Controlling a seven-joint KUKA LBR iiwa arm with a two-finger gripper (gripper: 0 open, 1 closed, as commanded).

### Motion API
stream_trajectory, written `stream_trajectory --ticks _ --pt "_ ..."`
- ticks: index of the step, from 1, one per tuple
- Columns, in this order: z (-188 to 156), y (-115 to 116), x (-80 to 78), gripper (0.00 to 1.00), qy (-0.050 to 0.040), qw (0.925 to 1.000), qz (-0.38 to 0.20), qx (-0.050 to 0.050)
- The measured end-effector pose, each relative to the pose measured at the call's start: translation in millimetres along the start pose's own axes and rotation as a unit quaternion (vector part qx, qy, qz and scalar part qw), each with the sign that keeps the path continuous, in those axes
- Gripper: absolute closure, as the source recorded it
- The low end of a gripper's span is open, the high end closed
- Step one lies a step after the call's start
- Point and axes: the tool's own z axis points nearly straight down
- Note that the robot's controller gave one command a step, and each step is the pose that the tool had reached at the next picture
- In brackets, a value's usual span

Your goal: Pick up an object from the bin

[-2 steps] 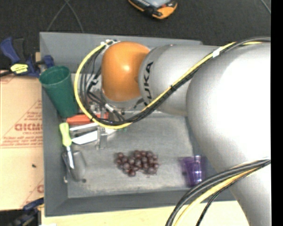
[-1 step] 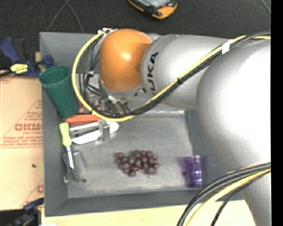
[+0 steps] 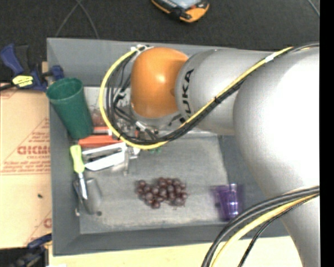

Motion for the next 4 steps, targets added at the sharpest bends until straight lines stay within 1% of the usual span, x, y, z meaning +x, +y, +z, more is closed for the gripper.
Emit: stream_trajectory --ticks 1,2,3,4 --pt "47 12 -0.4 0.0 -0.0114 0.9896 -0.143 0.001" --pt "48 9 2.8 1.0 -0.0041 1.0 -0.001 -0.002" --pt "47 9 2.8 1.0 -0.004 1.0 -0.001 -0.002" --pt "25 8 5.9 1.0 0.0008 1.0 -0.001 -0.001"
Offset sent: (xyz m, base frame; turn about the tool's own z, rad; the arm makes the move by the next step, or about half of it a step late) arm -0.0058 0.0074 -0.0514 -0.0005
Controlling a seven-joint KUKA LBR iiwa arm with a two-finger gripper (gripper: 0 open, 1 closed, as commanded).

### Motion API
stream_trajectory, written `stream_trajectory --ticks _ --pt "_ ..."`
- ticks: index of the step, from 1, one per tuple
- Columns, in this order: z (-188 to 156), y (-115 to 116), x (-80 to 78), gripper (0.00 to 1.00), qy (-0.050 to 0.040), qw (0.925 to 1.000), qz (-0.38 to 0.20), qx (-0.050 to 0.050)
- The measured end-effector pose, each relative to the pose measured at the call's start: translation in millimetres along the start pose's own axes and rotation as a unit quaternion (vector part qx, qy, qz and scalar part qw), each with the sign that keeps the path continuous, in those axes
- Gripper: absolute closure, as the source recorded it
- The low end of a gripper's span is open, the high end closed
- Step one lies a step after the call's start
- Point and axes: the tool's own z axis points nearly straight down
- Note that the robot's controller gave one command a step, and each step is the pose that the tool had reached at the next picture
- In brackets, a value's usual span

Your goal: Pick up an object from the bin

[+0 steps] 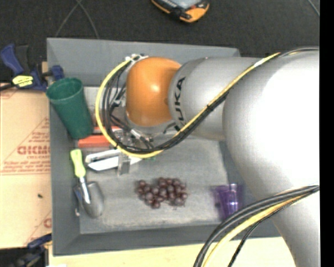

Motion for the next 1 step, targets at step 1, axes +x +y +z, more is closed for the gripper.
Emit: stream_trajectory --ticks 1 --pt "-47.2 -0.4 -0.8 1.0 -0.0006 1.0 0.0 0.0"
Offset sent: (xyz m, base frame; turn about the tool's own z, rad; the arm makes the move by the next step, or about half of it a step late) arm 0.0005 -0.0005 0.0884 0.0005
